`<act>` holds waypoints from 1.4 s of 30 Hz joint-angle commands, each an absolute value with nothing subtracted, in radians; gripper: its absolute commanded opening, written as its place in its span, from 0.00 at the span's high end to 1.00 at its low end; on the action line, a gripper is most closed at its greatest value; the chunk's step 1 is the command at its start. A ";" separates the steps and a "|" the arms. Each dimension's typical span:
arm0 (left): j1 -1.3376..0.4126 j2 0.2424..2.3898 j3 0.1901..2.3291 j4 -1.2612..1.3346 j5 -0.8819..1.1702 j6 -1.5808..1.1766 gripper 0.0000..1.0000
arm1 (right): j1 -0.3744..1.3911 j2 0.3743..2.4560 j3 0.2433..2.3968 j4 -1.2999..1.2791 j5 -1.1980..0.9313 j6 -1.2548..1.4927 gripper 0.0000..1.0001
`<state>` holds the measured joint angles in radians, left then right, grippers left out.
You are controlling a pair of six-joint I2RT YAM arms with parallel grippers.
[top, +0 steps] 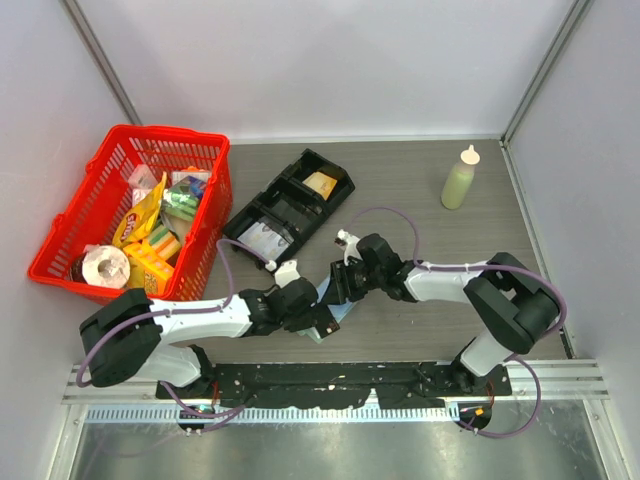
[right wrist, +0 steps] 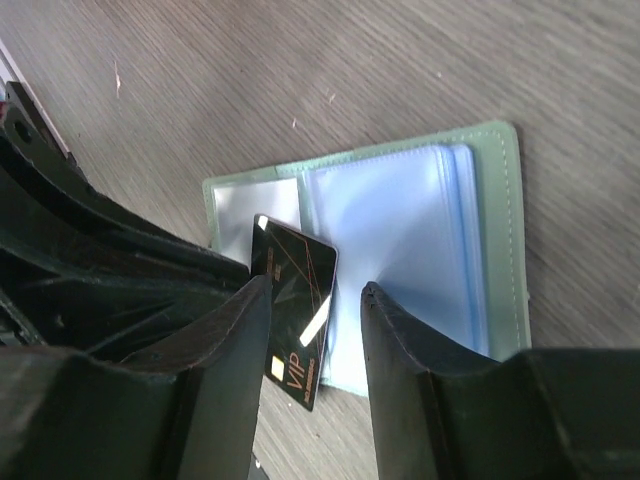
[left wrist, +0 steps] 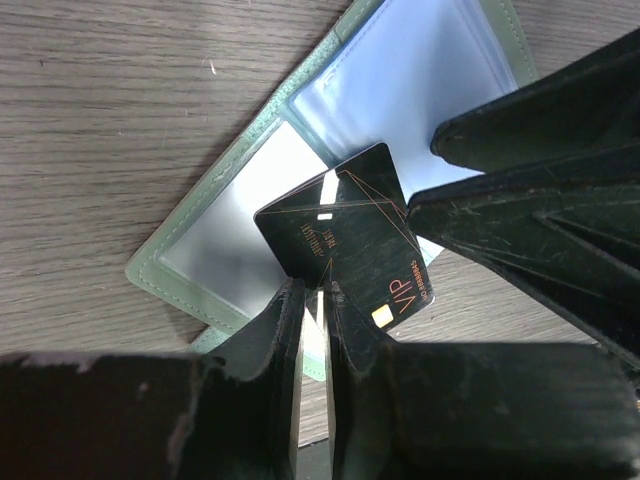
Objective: Take the credit cards out of the card holder
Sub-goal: Pick up the credit card from the card holder.
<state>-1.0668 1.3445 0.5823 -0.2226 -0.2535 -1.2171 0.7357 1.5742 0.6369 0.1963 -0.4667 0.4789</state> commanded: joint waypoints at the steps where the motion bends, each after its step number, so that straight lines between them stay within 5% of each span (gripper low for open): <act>1: -1.066 1.371 0.591 -0.272 -0.275 -1.177 0.84 | 0.738 1.603 0.684 0.255 -0.466 0.436 0.54; 17: -1.066 1.377 0.574 -0.250 -0.267 -1.164 0.88 | 0.738 1.752 0.683 0.178 -0.552 0.407 0.57; 31: -1.065 1.378 0.580 -0.273 -0.273 -1.172 0.90 | 0.723 1.652 0.654 0.141 -0.604 0.402 0.72; 34: -1.066 1.374 0.583 -0.276 -0.275 -1.170 0.90 | 0.718 1.626 0.652 0.143 -0.606 0.405 0.85; 38: -1.065 1.326 0.600 -0.311 -0.304 -1.158 0.81 | 0.692 1.571 0.647 0.150 -0.614 0.432 0.99; 42: -1.057 1.224 0.672 -0.405 -0.383 -1.100 0.68 | 0.655 1.502 0.653 0.152 -0.635 0.468 0.99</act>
<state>-1.0668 1.3186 0.5907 -0.2634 -0.2787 -1.1709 0.6907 1.5871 0.6548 0.1574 -0.6292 0.4446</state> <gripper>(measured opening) 0.268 0.029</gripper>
